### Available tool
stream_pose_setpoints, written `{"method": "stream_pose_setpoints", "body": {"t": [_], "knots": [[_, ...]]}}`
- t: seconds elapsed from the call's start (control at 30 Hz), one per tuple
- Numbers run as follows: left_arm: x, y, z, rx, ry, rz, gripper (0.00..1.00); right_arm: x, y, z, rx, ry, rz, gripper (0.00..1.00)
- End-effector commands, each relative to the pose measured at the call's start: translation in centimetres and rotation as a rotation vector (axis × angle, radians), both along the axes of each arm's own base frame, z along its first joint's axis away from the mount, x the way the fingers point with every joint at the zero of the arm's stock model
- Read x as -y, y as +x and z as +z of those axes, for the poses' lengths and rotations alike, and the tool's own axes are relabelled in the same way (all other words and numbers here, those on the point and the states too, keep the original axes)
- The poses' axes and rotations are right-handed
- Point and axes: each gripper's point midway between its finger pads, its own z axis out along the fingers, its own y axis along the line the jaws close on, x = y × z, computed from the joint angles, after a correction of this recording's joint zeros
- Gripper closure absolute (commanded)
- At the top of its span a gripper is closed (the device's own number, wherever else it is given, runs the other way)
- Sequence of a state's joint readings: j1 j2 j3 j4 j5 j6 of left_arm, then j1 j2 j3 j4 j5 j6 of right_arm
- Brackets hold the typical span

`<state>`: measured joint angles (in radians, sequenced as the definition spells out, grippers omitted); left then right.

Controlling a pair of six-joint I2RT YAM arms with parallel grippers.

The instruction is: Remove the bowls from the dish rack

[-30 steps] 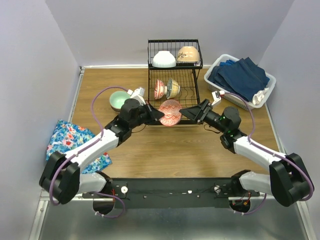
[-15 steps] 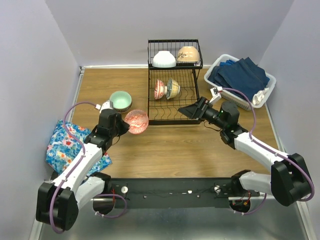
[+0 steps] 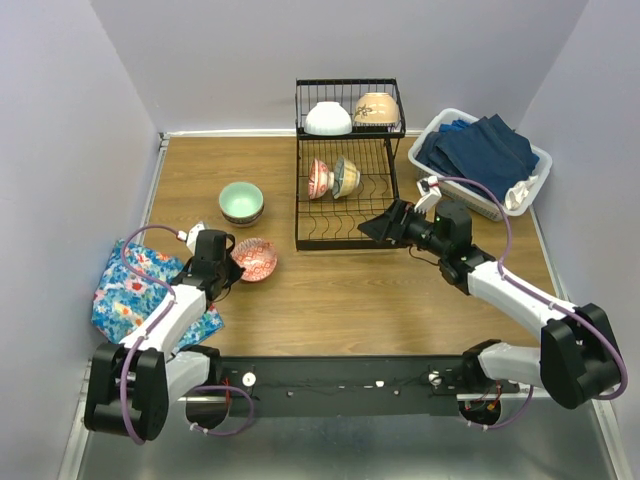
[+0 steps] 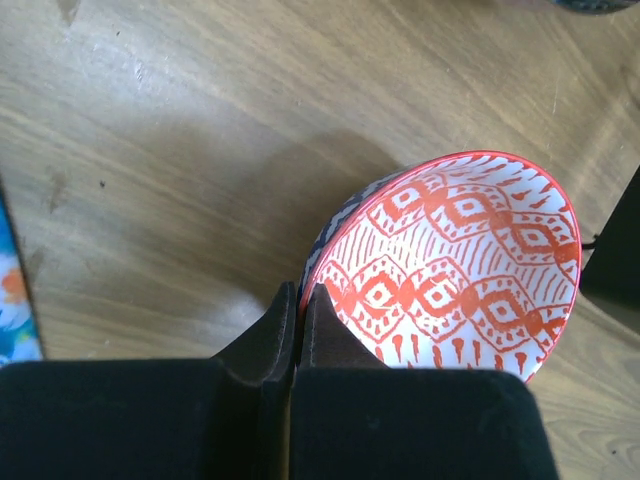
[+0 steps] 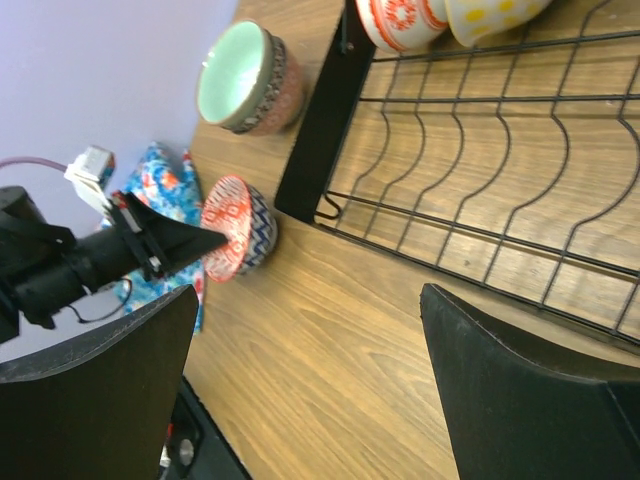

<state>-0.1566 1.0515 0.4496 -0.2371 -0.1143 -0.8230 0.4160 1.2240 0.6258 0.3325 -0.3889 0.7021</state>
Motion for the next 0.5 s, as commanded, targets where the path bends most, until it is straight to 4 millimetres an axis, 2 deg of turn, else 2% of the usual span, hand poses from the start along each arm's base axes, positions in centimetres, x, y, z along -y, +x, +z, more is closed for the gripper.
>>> {"method": "stream_pose_setpoints", "body": {"t": [0.0, 0.1, 0.27, 0.3, 0.33, 0.37, 0.47], "knots": [[-0.5, 2.4, 1.1, 0.075, -0.009, 0.060, 0.99, 0.7, 0.8, -0.6, 0.016, -0.082, -0.018, 0.00], [-0.6, 2.2, 0.8, 0.060, -0.011, 0.071, 0.86, 0.8, 1.0, -0.6, 0.038, -0.105, -0.013, 0.00], [-0.7, 1.6, 1.3, 0.077, -0.011, 0.069, 0.60, 0.2, 1.5, -1.1, 0.055, -0.131, 0.026, 0.00], [-0.7, 1.5, 1.4, 0.077, -0.009, 0.066, 0.56, 0.0, 1.8, -0.7, 0.068, -0.122, 0.026, 0.00], [-0.8, 1.4, 1.7, 0.081, -0.007, 0.065, 0.47, 0.0, 2.1, -0.5, 0.070, -0.119, 0.023, 0.00], [-0.8, 1.1, 1.8, 0.075, -0.001, 0.063, 0.46, -0.2, 2.4, -0.9, 0.064, -0.122, 0.020, 0.00], [-1.2, 0.9, 3.1, 0.106, 0.025, 0.047, 0.30, -0.1, 3.7, -0.4, 0.083, -0.120, -0.019, 0.00]]}}
